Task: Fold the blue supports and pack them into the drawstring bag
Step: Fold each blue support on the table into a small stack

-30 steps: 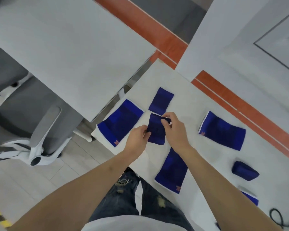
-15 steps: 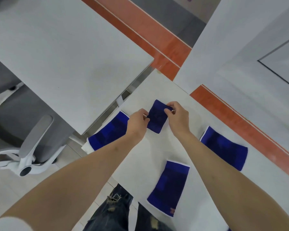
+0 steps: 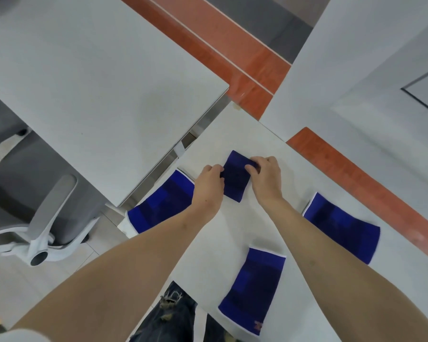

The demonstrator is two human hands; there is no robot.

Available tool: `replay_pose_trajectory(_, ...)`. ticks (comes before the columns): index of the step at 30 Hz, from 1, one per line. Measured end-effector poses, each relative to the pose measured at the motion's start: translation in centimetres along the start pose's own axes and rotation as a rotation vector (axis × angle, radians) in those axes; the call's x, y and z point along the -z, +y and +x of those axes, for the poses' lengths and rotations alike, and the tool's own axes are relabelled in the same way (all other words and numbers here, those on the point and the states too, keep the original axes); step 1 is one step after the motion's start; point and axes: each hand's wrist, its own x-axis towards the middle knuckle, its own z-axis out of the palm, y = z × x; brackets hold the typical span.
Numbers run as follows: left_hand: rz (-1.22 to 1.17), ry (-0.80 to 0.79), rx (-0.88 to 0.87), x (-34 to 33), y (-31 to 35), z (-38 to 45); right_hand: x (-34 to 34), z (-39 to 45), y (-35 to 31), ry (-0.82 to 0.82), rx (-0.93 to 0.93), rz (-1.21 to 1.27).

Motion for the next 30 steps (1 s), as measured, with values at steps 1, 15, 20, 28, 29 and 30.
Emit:
replay_pose_trajectory(1, 0.007, 0.003, 0.010, -0.1, 0.0, 0.1, 0.1, 0.0, 0.1, -0.006, -0.002, -0.008)
replay_pose_trajectory(15, 0.065, -0.123, -0.020, -1.5, -0.5, -1.6, 2.2, -4.7, 2.3, -0.070, -0.066, 0.128)
replay_pose_trajectory(20, -0.182, -0.241, -0.010, -1.2, 0.7, -2.3, 4.4, -6.8, 2.1, -0.081, -0.086, 0.266)
replay_pose_trajectory(28, -0.311, -0.358, -0.022, -0.9, 1.8, -3.7, 6.1, -9.1, 2.6, -0.055, -0.136, 0.343)
replay_pose_trajectory(29, -0.343, -0.348, -0.024, -0.8, 2.0, -3.8, 6.4, -9.2, 2.7, -0.062, -0.147, 0.346)
replay_pose_trajectory(30, -0.372, -0.334, -0.034, -0.7, 2.2, -3.9, 6.7, -9.4, 2.8, -0.068, -0.155, 0.350)
